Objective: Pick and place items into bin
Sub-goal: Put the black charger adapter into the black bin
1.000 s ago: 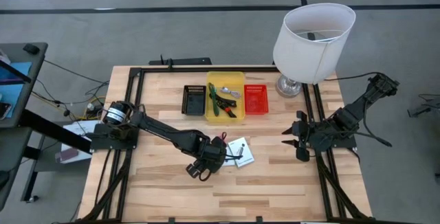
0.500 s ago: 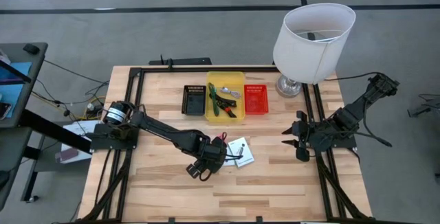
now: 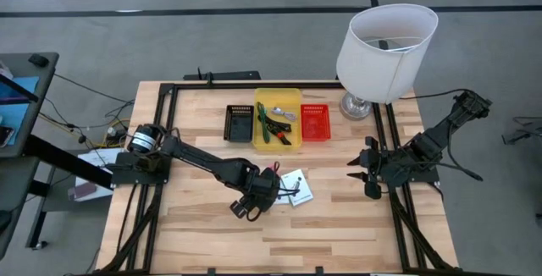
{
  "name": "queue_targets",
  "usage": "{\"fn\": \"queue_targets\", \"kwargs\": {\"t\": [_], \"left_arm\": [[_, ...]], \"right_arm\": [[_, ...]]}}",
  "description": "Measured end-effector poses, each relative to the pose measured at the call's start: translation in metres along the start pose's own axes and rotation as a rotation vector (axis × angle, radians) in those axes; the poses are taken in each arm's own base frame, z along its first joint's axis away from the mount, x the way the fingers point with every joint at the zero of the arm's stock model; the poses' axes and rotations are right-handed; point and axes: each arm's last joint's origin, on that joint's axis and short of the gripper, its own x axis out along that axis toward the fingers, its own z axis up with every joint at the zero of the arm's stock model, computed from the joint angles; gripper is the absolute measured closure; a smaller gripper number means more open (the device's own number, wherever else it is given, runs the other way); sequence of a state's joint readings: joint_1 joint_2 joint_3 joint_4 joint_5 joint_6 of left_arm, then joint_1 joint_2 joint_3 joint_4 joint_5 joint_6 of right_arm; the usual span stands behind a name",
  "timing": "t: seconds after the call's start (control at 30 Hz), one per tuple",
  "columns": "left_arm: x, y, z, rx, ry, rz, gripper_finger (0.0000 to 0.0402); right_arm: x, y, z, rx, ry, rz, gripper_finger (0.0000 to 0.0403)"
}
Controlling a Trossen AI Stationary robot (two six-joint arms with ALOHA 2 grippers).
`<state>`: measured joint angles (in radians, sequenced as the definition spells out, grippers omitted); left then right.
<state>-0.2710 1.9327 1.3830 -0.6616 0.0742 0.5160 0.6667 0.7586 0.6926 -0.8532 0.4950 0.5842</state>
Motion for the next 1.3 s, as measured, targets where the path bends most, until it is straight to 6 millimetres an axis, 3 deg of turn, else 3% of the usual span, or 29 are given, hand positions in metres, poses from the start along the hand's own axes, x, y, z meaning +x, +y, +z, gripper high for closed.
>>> {"fn": "queue_targets", "kwargs": {"t": [0.6, 0.97, 1.3], "left_arm": [[0.016, 0.008, -0.005, -0.017, -0.007, -0.073, 0.0203], [0.016, 0.009, -0.005, -0.018, -0.007, -0.076, 0.0266], [0.016, 0.009, -0.006, -0.038, 0.000, -0.075, 0.0240]], "right_arm": [[0.000, 0.000, -0.001, -0.004, 0.006, -0.005, 0.0255], [0.000, -0.001, -0.001, -0.005, 0.006, -0.008, 0.0251], [0.000, -0.001, -0.001, -0.004, 0.006, -0.008, 0.0250]]}}
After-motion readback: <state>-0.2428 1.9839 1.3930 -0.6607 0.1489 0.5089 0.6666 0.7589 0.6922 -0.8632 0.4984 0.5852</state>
